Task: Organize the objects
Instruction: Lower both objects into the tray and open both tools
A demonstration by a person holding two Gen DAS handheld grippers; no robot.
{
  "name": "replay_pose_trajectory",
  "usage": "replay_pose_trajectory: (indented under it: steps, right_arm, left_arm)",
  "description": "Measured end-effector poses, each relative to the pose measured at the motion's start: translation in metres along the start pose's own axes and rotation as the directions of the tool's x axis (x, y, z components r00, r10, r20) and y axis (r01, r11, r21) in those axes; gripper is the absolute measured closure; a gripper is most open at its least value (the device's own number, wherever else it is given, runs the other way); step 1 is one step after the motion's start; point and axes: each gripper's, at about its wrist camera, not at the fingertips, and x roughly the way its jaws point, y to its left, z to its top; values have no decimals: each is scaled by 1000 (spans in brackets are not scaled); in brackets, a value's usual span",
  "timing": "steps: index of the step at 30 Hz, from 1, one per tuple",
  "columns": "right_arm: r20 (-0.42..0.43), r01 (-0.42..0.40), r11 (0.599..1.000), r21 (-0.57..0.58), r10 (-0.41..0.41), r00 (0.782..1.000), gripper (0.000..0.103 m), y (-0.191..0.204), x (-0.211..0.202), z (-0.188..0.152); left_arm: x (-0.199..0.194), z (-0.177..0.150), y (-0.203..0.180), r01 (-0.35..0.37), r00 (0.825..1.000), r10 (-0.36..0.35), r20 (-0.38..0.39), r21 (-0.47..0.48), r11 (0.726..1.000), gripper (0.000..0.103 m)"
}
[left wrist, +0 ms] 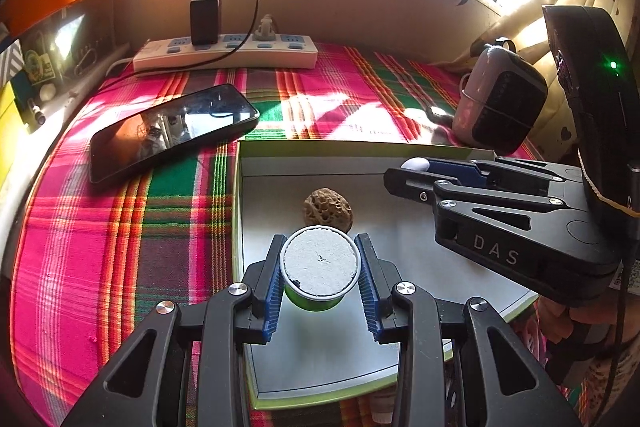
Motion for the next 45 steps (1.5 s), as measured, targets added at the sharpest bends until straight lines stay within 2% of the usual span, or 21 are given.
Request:
replay_pose_trajectory:
  steps: [15, 33, 39, 45]
  right_arm:
    - [-56, 23, 1000, -1, -23, 998, 76, 1, 16, 2]
    - [-70, 34, 999, -1, -34, 997, 76, 4, 19, 2]
    - [-62, 36, 999, 6, -35, 997, 67, 3, 18, 3]
    - [-61, 38, 999, 15, -37, 997, 62, 2, 17, 3]
  left_arm:
    - [7, 1, -6, 7, 1000, -7, -6, 20, 1000, 71]
    - [9, 1, -10, -7, 1000, 7, -14, 38, 999, 71]
    - [9, 1, -10, -5, 1000, 6, -17, 36, 999, 70]
    - [8, 1, -10, -1, 1000, 1, -17, 34, 999, 69]
